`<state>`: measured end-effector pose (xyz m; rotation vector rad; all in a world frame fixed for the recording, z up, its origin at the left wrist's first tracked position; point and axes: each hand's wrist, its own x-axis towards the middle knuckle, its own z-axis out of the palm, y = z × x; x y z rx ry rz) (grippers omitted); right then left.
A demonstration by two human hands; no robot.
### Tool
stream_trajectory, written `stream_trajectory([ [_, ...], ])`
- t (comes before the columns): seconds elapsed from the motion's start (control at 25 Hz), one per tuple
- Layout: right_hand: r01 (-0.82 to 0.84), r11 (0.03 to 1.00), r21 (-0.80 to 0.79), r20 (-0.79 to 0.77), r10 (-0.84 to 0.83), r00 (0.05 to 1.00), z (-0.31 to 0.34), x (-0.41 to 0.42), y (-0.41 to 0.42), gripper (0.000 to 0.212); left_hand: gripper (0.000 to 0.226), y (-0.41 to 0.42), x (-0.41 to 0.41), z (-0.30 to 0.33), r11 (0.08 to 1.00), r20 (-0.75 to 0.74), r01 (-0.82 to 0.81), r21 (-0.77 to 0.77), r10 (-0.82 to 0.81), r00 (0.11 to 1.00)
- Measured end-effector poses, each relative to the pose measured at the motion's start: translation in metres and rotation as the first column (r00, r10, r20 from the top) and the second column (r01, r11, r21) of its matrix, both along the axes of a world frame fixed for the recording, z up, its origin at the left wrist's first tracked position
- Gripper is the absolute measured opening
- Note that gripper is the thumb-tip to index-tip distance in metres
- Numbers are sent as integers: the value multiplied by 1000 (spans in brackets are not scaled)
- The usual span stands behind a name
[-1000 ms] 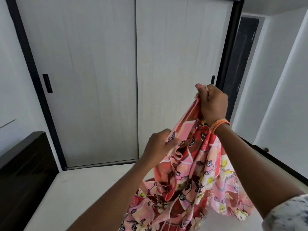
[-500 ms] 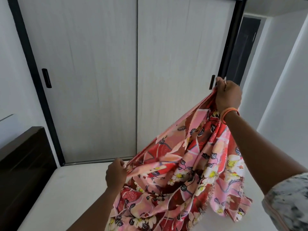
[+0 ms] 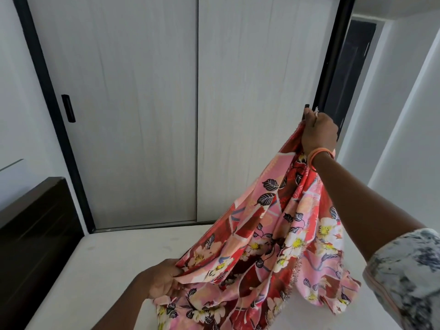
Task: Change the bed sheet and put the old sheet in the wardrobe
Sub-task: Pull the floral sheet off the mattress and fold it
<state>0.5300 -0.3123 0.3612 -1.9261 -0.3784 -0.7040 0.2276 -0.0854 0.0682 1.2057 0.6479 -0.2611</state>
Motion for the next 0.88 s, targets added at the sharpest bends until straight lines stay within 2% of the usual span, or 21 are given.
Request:
stream_trajectory([
  [0.16, 32, 997, -63, -69, -37, 997, -8, 11, -2, 50, 36, -12, -10, 15, 964, 119, -56, -260, 90, 989],
  [0.2, 32, 997, -69, -86, -38, 996, -12, 14, -2, 51, 38, -15, -6, 16, 956, 116, -121, -269, 157, 981],
  [0.24, 28, 997, -66, -99, -35, 994, -16, 16, -1, 51, 36, -15, 1, 14, 950, 96, -228, -213, 253, 963],
  [0.28, 28, 998, -61, -111, -34, 993, -19, 18, -1, 51, 32, -14, 8, 10, 938, 81, -338, -80, 344, 936],
  [0.32, 32, 998, -57, -123, -38, 992, -23, 20, -1, 51, 26, -11, 14, 5, 907, 81, -404, 119, 396, 915],
  [0.36, 39, 998, -56, -133, -46, 990, -25, 22, -3, 51, 17, -6, 15, -1, 837, 98, -415, 356, 408, 907],
  [0.4, 43, 997, -59, -139, -51, 989, -26, 25, -5, 52, 6, -1, 13, -8, 716, 126, -360, 598, 359, 925],
  [0.44, 44, 997, -65, -139, -53, 989, -26, 28, -6, 52, 5, 4, 9, -15, 554, 132, -260, 791, 260, 957],
  [0.48, 41, 997, -72, -137, -51, 989, -26, 30, -8, 51, 11, 7, 3, -24, 390, 89, -146, 909, 159, 983],
  [0.52, 39, 996, -80, -135, -50, 990, -26, 31, -8, 51, 12, 8, -2, -29, 274, 41, -71, 959, 112, 993],
  [0.6, 38, 995, -90, -143, -51, 988, -30, 32, -6, 51, 9, 5, -7, -33, 196, 31, -51, 979, 101, 994],
  [0.64, 33, 996, -84, -151, -45, 988, -33, 33, -4, 50, 13, 3, -7, -33, 213, 60, -78, 974, 90, 994],
  [0.68, 27, 997, -72, -158, -38, 987, -36, 34, -2, 49, 17, 0, -6, -33, 284, 116, -138, 949, 96, 989],
  [0.72, 28, 998, -64, -161, -38, 986, -38, 36, -1, 50, 18, 0, -5, -32, 392, 172, -214, 895, 140, 975],
  [0.8, 46, 996, -78, -167, -59, 984, -41, 42, -4, 52, 11, 4, -7, -24, 622, 213, -364, 693, 306, 928],
  [0.84, 58, 993, -100, -165, -74, 984, -42, 44, -6, 53, 9, 10, -9, -20, 683, 203, -450, 576, 414, 887],
  [0.88, 64, 990, -125, -159, -83, 984, -44, 46, -7, 53, 7, 19, -12, -17, 675, 194, -543, 499, 523, 830],
])
